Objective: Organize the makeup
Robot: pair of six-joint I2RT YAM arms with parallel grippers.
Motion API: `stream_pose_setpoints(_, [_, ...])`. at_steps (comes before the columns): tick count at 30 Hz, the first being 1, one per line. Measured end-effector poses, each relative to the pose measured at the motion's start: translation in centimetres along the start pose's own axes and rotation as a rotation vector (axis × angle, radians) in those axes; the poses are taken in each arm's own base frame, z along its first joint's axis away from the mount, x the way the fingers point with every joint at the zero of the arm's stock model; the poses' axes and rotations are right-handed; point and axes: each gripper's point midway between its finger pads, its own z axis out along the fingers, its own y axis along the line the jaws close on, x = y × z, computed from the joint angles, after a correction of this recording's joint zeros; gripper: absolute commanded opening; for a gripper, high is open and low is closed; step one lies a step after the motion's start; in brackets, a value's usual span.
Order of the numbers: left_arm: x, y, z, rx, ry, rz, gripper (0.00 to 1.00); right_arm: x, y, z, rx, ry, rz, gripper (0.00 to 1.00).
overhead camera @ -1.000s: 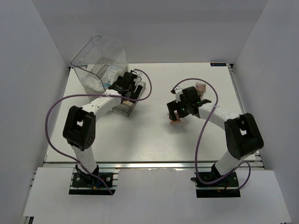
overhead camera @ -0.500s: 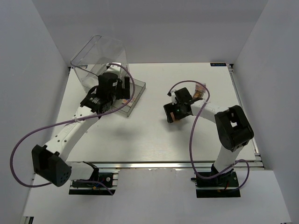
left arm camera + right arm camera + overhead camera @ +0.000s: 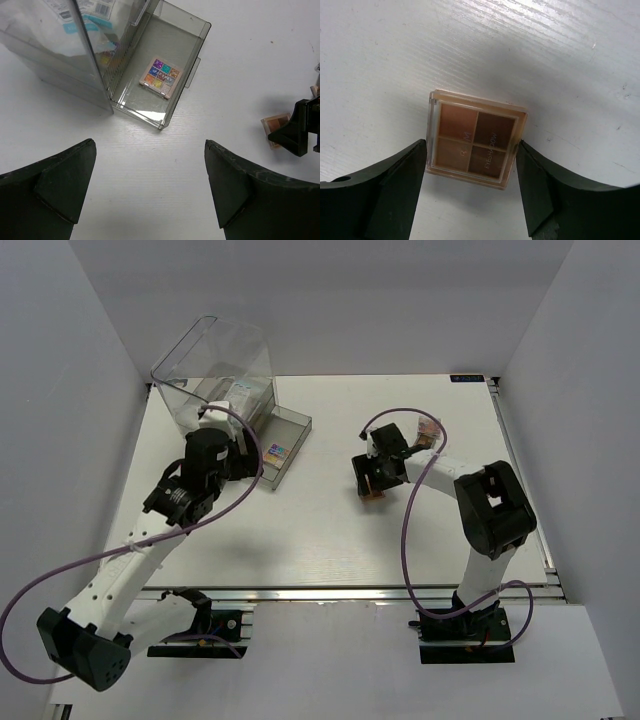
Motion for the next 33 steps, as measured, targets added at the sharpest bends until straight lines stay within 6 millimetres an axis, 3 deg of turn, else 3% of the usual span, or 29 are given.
stream_pose_setpoints(6, [0.1, 0.6, -1.2, -0.009, -0.023, -0.046, 0.98, -0.3, 0.1, 0.0, -0.006, -0.023, -0.044, 0.35])
stream_pose_setpoints(10, [-0.4, 0.7, -1.9, -0.004, -0.046, -0.071, 0.98, -1.2, 1.0, -0.9, -0.060, -0.077, -0.128, 0.30])
stream_pose_setpoints(14, [-0.6, 0.9, -2.7, 0.006, -0.071, -0.097, 0.98, -5.5, 3.9, -3.0, -0.168, -0.225, -0.224, 0.26])
stream_pose_setpoints(17, [-0.3, 1.0, -2.9, 0.010, -0.077, -0.118, 0.98, -11.4, 7.2, -4.7, -0.252, -0.365, -0.288, 0.23])
stream_pose_setpoints(18, [-0.1, 1.0, -3.0, 0.010, -0.075, -0.125, 0.98, -13.7, 8.3, -5.3, -0.275, -0.415, -0.305, 0.24])
stream_pose_setpoints(20, [0.2, 1.0, -2.9, 0.008, -0.070, -0.136, 0.98, -17.8, 10.4, -6.0, -0.308, -0.493, -0.337, 0.40])
stream_pose_setpoints(21, [0.3, 1.0, -2.9, 0.008, -0.068, -0.145, 0.98, -19.4, 11.2, -6.1, -0.317, -0.519, -0.347, 0.72])
stream_pose_setpoints(22, [0.4, 1.0, -3.0, 0.008, -0.068, -0.150, 0.98, -20.6, 11.9, -6.0, -0.326, -0.532, -0.358, 0.89])
stream_pose_setpoints(24, [0.5, 1.1, -3.2, 0.009, -0.069, -0.162, 0.98, -21.4, 12.7, -5.3, -0.333, -0.529, -0.393, 0.89])
stream_pose_setpoints(27, [0.4, 1.2, -3.8, 0.016, -0.086, -0.183, 0.98, -18.5, 12.6, -3.6, -0.332, -0.447, -0.430, 0.89])
stream_pose_setpoints(30, [0.5, 1.4, -4.3, 0.022, -0.099, -0.201, 0.98, -12.8, 10.8, -1.9, -0.306, -0.308, -0.446, 0.89])
stream_pose_setpoints(33, [0.8, 1.6, -4.5, 0.024, -0.103, -0.208, 0.98, -6.5, 8.6, -1.4, -0.265, -0.156, -0.436, 0.89])
